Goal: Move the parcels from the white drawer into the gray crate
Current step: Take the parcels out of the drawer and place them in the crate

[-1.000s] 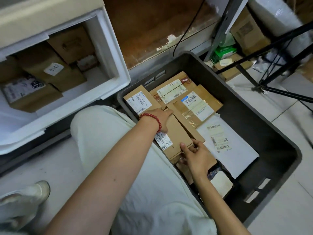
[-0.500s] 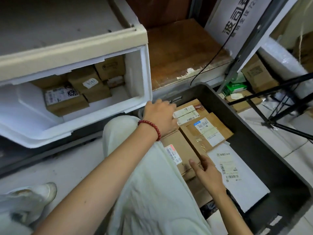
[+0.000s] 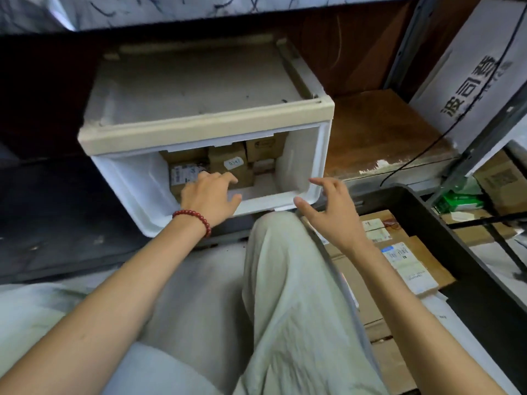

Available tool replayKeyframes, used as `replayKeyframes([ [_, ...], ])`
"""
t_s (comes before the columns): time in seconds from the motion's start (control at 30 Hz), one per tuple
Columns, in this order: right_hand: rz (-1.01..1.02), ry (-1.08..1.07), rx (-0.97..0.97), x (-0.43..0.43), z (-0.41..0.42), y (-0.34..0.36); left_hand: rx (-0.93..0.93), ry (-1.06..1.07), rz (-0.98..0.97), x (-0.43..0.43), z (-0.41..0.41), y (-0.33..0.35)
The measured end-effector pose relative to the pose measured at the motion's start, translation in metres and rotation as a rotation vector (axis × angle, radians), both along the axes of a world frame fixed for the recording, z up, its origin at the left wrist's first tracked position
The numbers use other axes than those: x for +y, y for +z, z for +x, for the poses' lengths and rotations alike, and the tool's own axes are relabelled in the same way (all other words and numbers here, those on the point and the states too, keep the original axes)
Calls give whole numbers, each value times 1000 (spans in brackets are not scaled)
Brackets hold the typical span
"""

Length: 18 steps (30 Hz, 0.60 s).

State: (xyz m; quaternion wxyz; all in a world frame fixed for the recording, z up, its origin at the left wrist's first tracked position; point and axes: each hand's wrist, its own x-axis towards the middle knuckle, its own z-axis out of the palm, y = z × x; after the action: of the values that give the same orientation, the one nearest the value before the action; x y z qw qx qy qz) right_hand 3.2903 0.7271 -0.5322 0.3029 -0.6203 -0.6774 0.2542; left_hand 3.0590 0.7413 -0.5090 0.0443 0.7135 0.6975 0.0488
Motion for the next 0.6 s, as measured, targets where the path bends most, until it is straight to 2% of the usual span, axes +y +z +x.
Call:
replayKeyframes([
  [0.17, 38, 227, -145, 22, -56, 21, 0, 117, 22, -10, -51, 3],
  [0.27, -25, 308, -196, 35, -89, 19, -14, 167, 5, -11, -70, -6],
  [0.37, -138, 327, -246, 49, -117, 8, -1, 196, -28, -9, -79, -20],
  [0.47, -234, 307, -260, 65, -133, -10, 95, 185, -46, -1, -84, -31],
  [0.6, -250, 246, -351, 92, -143, -28, 192, 166, -29, 23, -88, -43],
])
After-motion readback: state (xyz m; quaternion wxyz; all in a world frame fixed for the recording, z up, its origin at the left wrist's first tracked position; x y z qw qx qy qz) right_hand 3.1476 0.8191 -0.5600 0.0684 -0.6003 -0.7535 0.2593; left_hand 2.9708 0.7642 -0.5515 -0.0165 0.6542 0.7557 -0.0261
